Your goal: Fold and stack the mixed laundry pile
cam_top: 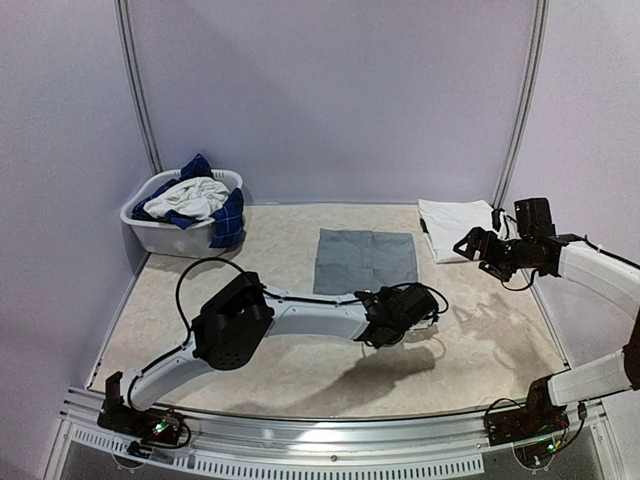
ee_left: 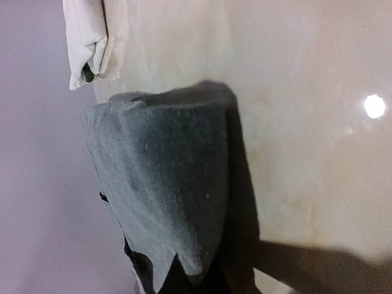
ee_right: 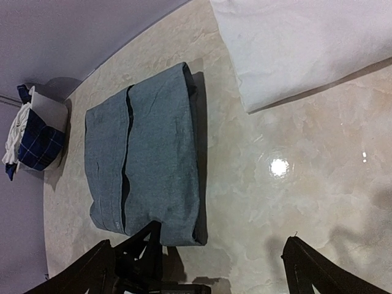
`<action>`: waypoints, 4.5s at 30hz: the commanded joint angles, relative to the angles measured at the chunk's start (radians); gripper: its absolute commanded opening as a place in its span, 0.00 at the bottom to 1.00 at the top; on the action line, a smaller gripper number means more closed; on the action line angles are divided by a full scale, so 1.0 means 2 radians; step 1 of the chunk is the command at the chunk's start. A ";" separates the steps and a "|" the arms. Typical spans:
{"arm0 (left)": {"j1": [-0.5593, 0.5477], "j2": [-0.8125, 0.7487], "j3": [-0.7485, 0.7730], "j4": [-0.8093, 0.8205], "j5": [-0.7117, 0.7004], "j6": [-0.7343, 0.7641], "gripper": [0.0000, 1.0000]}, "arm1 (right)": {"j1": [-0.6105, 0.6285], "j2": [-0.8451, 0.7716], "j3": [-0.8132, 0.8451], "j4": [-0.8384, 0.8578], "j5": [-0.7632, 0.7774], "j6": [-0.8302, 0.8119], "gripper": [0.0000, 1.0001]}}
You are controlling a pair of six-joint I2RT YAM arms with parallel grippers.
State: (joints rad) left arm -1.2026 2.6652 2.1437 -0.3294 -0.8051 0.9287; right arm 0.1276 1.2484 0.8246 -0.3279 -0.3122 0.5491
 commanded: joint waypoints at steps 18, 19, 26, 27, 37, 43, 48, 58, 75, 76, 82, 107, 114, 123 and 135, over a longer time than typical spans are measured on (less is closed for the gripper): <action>0.045 -0.178 -0.159 0.017 0.151 -0.205 0.00 | 0.023 0.226 -0.017 0.309 -0.202 0.147 0.99; 0.046 -0.178 -0.161 0.019 0.152 -0.206 0.00 | 0.024 0.235 -0.013 0.319 -0.204 0.152 0.99; 0.047 -0.185 -0.172 0.027 0.159 -0.217 0.00 | 0.040 0.314 0.013 0.418 -0.210 0.228 0.99; 0.047 -0.187 -0.175 0.030 0.158 -0.218 0.00 | 0.043 0.324 0.018 0.421 -0.210 0.236 0.99; 0.047 -0.232 -0.221 0.076 0.139 -0.246 0.00 | 0.060 0.374 0.042 0.406 -0.189 0.238 0.98; 0.047 -0.243 -0.231 0.087 0.140 -0.258 0.00 | 0.068 0.394 0.056 0.408 -0.188 0.243 0.95; 0.047 -0.246 -0.236 0.092 0.146 -0.264 0.00 | 0.070 0.412 0.060 0.426 -0.188 0.254 0.85; 0.045 -0.252 -0.246 0.096 0.149 -0.269 0.00 | 0.069 0.427 0.068 0.451 -0.184 0.274 0.50; 0.011 -0.289 -0.288 0.043 0.172 -0.272 0.94 | 0.069 0.428 0.121 0.370 -0.187 0.241 0.01; 0.011 -0.298 -0.295 0.033 0.182 -0.279 0.98 | 0.070 0.425 0.137 0.336 -0.188 0.228 0.02; 0.021 -0.384 -0.355 0.010 0.222 -0.338 1.00 | 0.069 0.426 0.266 0.101 -0.166 0.091 0.01; 0.042 -0.557 -0.556 0.105 0.231 -0.460 0.99 | -0.020 0.515 0.801 -0.415 0.053 -0.316 0.01; 0.042 -0.534 -0.542 0.106 0.234 -0.457 0.98 | -0.036 0.515 0.847 -0.408 0.067 -0.362 0.01; 0.042 -0.510 -0.529 0.101 0.238 -0.457 0.97 | -0.057 0.520 0.849 -0.359 0.102 -0.409 0.01; 0.042 -0.487 -0.520 0.100 0.233 -0.453 0.96 | -0.088 0.574 0.842 -0.266 0.145 -0.389 0.01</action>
State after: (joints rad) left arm -1.1294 1.6653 1.0775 -0.1349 -0.3435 0.0250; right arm -0.0517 2.3363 2.4950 -0.9676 -0.0784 -0.2367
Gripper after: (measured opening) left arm 0.967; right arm 0.024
